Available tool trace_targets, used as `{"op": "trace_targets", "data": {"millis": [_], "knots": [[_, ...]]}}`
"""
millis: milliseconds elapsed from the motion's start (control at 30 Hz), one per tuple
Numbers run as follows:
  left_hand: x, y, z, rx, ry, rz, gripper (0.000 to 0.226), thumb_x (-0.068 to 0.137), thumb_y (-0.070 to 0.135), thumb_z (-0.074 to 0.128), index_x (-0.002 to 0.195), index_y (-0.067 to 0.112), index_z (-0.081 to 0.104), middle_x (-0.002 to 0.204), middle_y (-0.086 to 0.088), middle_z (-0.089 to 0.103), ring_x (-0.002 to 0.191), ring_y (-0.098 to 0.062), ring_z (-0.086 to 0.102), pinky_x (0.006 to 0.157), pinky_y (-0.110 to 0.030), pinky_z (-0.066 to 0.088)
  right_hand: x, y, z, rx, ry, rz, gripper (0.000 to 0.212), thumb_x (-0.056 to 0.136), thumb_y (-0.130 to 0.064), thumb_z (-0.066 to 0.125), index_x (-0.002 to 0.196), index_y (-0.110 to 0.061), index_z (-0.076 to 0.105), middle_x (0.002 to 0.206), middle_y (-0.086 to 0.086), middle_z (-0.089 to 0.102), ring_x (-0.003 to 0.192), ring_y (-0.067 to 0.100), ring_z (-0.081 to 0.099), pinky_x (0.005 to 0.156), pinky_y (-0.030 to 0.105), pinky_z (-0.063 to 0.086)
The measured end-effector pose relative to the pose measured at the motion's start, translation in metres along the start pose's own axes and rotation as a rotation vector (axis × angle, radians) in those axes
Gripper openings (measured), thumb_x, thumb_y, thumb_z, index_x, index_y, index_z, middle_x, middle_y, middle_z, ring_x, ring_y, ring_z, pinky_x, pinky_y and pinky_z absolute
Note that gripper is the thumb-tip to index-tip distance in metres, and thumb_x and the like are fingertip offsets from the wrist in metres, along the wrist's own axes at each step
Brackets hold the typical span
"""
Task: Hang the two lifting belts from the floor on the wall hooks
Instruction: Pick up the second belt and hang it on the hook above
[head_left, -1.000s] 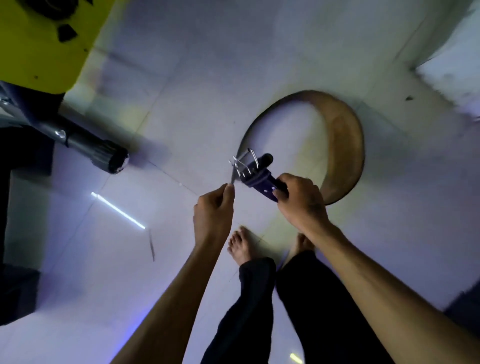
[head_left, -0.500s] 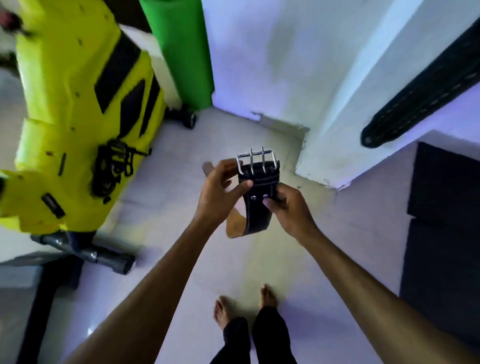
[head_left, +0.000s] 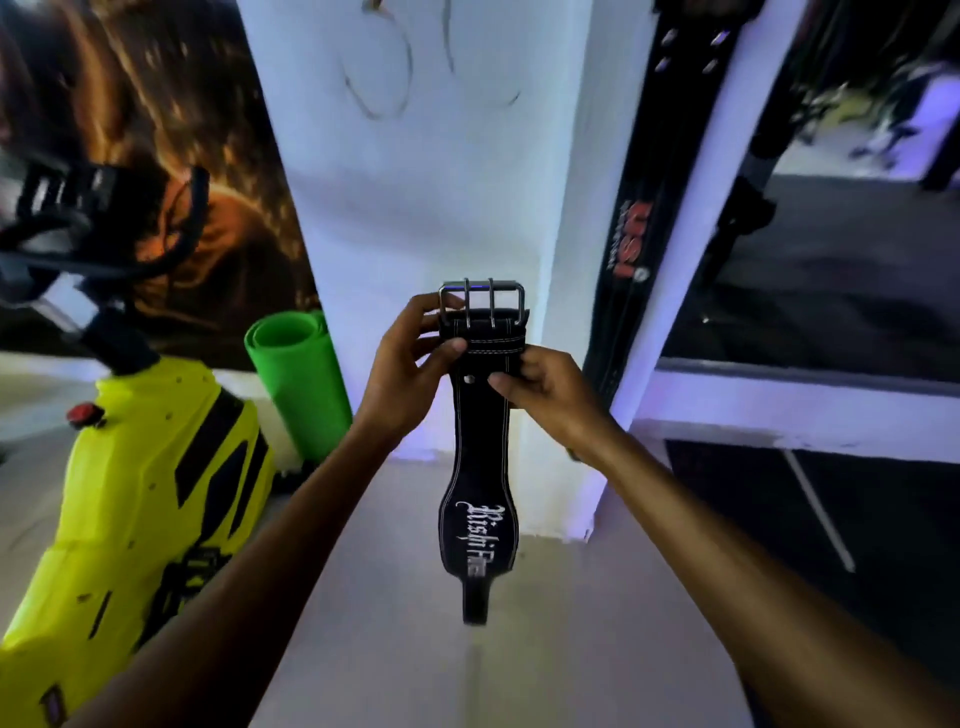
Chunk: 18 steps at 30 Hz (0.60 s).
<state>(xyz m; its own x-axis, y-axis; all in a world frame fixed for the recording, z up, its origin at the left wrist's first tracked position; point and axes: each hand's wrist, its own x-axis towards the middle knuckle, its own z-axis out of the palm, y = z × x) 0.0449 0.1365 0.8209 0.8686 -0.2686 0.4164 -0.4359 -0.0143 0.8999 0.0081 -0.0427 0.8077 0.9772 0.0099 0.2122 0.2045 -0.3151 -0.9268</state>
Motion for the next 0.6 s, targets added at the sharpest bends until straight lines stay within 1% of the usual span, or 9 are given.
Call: {"op": "trace_targets", "data": {"millis": [100,200,267,300,367,433,500,567,600], "knots": [[0.028,0.057,0.022,-0.122,-0.006,0.105,0.033,0.093,-0.003,0.059,0.111,0.024,0.059,0.102,-0.003,0.07,0.093,-0.018,0.069,0.081,-0.036,0.06,-0.001,-0.057,-0.04,-0.018,0.132,-0.105,0.008,0.09,-0.024,0.066,0.096,-0.019,0.069,0.085,-0.006,0.072,0.079,0.002,0.068,0.077,0.024,0.054],[0.048,0.118,0.049,-0.224,-0.009,0.164,0.026,0.093,-0.005,0.06,0.112,0.012,0.061,0.099,-0.01,0.07,0.085,-0.015,0.07,0.071,-0.025,0.059,-0.008,-0.107,-0.081,0.008,0.279,-0.193,0.005,0.089,-0.016,0.068,0.085,-0.012,0.066,0.077,0.001,0.069,0.065,-0.002,0.064,0.064,0.015,0.05],[0.061,0.156,0.065,-0.255,-0.011,0.209,0.023,0.092,-0.006,0.061,0.11,0.009,0.062,0.099,-0.014,0.069,0.085,-0.018,0.069,0.07,-0.025,0.06,-0.012,-0.134,-0.106,0.011,0.325,-0.245,0.004,0.088,-0.013,0.069,0.085,-0.01,0.067,0.079,0.007,0.07,0.071,0.007,0.064,0.065,0.02,0.051],[0.067,0.177,0.073,-0.265,-0.012,0.241,0.021,0.092,-0.006,0.061,0.107,0.009,0.062,0.1,-0.015,0.068,0.086,-0.019,0.068,0.07,-0.025,0.06,-0.015,-0.149,-0.119,0.011,0.339,-0.273,0.004,0.087,-0.012,0.069,0.085,-0.01,0.067,0.079,0.006,0.07,0.074,0.011,0.065,0.067,0.024,0.051],[0.079,0.215,0.086,-0.29,-0.008,0.286,0.02,0.093,-0.005,0.061,0.104,0.012,0.063,0.098,-0.014,0.068,0.082,-0.016,0.068,0.066,-0.024,0.059,-0.02,-0.177,-0.144,0.016,0.358,-0.331,0.009,0.086,-0.008,0.07,0.081,-0.015,0.066,0.072,-0.006,0.071,0.072,0.007,0.065,0.068,0.023,0.052],[0.09,0.251,0.098,-0.317,-0.005,0.297,0.019,0.094,-0.003,0.06,0.104,0.013,0.063,0.09,-0.01,0.068,0.072,-0.011,0.068,0.06,-0.022,0.057,-0.026,-0.197,-0.163,0.03,0.396,-0.385,0.012,0.085,-0.004,0.07,0.085,-0.015,0.067,0.071,-0.011,0.072,0.07,0.002,0.066,0.071,0.022,0.054],[0.1,0.282,0.11,-0.328,0.004,0.292,0.018,0.095,-0.002,0.06,0.105,0.013,0.063,0.083,-0.008,0.068,0.064,-0.008,0.067,0.057,-0.022,0.056,-0.032,-0.189,-0.177,0.01,0.427,-0.371,0.006,0.085,-0.004,0.07,0.09,-0.006,0.068,0.077,-0.001,0.07,0.071,0.005,0.064,0.072,0.025,0.052],[0.109,0.309,0.118,-0.341,0.029,0.296,0.016,0.095,-0.002,0.06,0.103,0.012,0.063,0.081,-0.008,0.068,0.061,-0.009,0.068,0.057,-0.024,0.057,-0.042,-0.159,-0.178,-0.019,0.429,-0.3,0.019,0.084,-0.012,0.072,0.093,0.003,0.066,0.086,0.008,0.068,0.077,0.011,0.061,0.073,0.027,0.048],[0.113,0.32,0.122,-0.349,0.042,0.298,0.016,0.095,-0.002,0.06,0.1,0.012,0.063,0.08,-0.009,0.068,0.059,-0.01,0.068,0.055,-0.025,0.057,-0.049,-0.136,-0.177,-0.007,0.416,-0.249,0.024,0.083,-0.017,0.075,0.094,0.002,0.066,0.086,0.009,0.068,0.077,0.012,0.06,0.071,0.026,0.047]]}}
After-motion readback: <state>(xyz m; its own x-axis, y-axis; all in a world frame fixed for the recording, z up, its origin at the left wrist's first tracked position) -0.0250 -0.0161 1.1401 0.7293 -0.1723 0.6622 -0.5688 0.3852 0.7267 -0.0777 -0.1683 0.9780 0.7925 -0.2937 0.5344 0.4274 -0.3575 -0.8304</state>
